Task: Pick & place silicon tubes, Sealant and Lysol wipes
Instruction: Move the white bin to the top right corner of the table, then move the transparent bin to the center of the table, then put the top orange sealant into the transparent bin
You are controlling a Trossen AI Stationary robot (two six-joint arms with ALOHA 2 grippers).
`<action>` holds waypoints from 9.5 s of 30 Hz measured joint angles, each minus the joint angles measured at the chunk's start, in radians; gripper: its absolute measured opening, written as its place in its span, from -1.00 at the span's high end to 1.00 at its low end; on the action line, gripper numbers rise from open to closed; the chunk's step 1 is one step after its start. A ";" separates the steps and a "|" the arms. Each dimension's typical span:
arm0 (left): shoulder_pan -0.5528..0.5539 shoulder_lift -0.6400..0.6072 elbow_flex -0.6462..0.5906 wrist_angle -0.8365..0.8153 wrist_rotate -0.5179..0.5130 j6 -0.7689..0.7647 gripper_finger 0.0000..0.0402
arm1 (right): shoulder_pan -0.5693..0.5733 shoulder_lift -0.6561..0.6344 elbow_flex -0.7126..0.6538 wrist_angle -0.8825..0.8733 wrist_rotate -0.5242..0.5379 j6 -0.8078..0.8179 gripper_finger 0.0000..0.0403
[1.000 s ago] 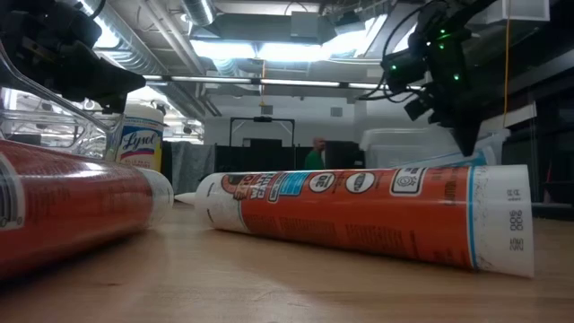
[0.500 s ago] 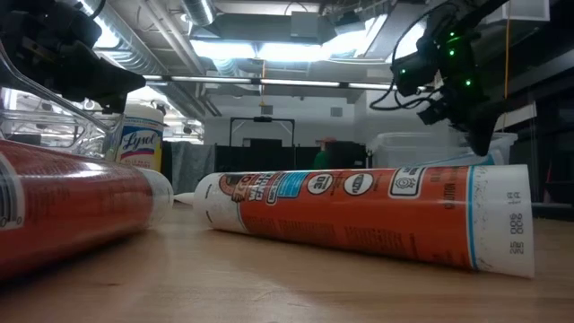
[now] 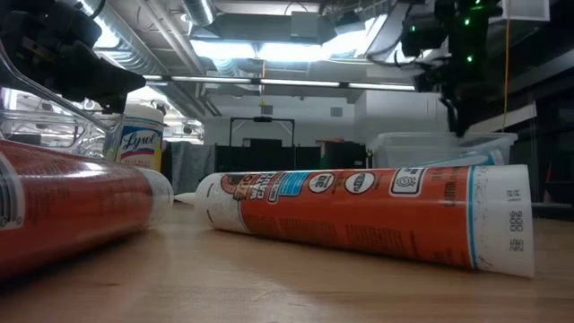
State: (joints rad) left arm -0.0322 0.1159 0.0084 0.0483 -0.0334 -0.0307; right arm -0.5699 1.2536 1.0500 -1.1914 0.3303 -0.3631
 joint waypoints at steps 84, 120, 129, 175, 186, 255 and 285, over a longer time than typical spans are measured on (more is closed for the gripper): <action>-0.151 0.347 0.372 -0.256 0.253 -0.475 0.60 | 0.711 0.292 0.253 0.906 -0.321 0.334 -0.05; -0.299 0.864 0.679 -0.948 0.025 -0.357 0.56 | 0.712 0.300 0.252 0.844 -0.322 0.336 -0.05; -0.299 0.863 0.781 -0.945 0.024 -0.352 0.56 | 0.711 0.300 0.252 0.843 -0.322 0.332 -0.05; -0.289 0.881 0.726 -1.139 -0.130 -0.549 0.86 | 0.712 0.300 0.252 0.820 -0.322 0.319 -0.05; -0.139 0.954 0.731 -1.040 -0.131 -0.369 0.97 | 0.711 0.300 0.252 0.817 -0.322 0.325 -0.05; 0.039 0.365 0.158 0.186 -0.054 -0.036 0.84 | 0.710 0.300 0.252 0.778 -0.322 0.299 -0.05; 0.039 0.164 0.000 0.113 0.069 -0.050 0.99 | 0.671 0.298 0.472 0.069 -0.024 0.913 -0.05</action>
State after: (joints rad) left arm 0.0071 0.2798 0.0082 0.1608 0.0361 -0.0804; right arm 0.1013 1.5516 1.5219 -1.1224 0.3059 0.5497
